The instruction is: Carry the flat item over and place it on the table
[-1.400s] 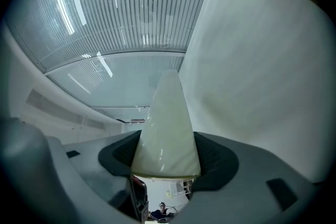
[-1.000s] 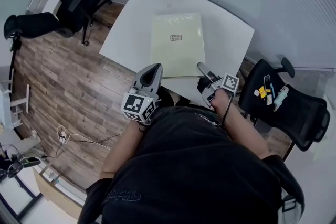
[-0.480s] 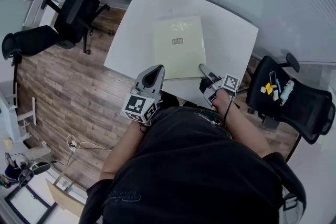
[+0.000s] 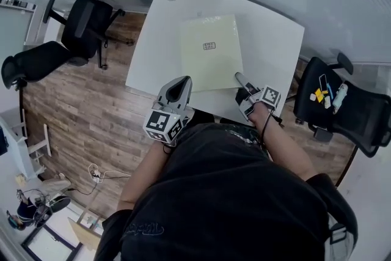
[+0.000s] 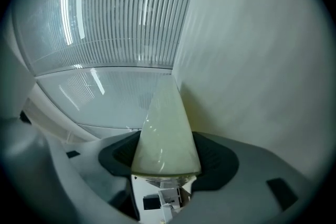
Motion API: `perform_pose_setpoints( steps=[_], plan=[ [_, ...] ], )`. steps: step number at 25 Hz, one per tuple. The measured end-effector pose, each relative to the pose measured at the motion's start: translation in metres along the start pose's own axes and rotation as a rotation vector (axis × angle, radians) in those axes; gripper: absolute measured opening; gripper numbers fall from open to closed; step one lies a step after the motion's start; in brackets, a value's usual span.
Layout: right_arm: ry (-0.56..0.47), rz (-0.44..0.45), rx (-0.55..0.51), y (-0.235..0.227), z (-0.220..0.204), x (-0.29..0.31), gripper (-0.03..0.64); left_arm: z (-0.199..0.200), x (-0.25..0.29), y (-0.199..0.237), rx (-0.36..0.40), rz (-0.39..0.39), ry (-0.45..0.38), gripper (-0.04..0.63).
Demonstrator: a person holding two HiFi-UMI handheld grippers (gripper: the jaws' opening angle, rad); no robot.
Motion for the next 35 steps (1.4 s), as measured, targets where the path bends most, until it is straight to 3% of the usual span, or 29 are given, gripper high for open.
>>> perform_pose_setpoints(
  steps=[8,11,15,24,26,29,32,35],
  plan=[
    [-0.040,0.010,-0.095,0.000,0.001,0.011,0.290,-0.005,0.004,0.018,-0.039,-0.033,0.020,0.015],
    [-0.057,-0.032,-0.185,-0.009,0.005,0.013,0.290,-0.008,0.007,0.023,-0.053,-0.046,0.028,0.015],
    [-0.072,0.022,-0.291,-0.006,0.007,0.019,0.290,-0.009,0.011,0.024,-0.053,-0.065,0.033,0.015],
    [-0.091,-0.121,-0.386,-0.023,0.013,0.024,0.318,-0.012,0.011,0.027,-0.082,-0.073,0.033,0.015],
    [-0.092,-0.177,-0.453,-0.027,0.016,0.024,0.327,-0.012,0.011,0.027,-0.082,-0.078,0.034,0.015],
    [-0.057,-0.282,-0.674,-0.031,0.017,0.027,0.311,-0.014,0.010,0.026,-0.091,-0.082,0.034,0.015],
    [-0.018,-0.301,-0.821,-0.025,0.017,0.029,0.304,-0.015,0.011,0.025,-0.099,-0.076,0.031,0.015],
    [-0.007,-0.304,-0.886,-0.019,0.016,0.031,0.285,-0.015,0.011,0.023,-0.096,-0.067,0.026,0.015]
  ],
)
Point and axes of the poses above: the fingertips, and each gripper's own axes: x forward along the fingers, y to its left, z out of its top, the point moved 5 cm from there along -x, backward along the fingers, and after that the axes turned 14 degrees about -z, right-handed, at the moved point
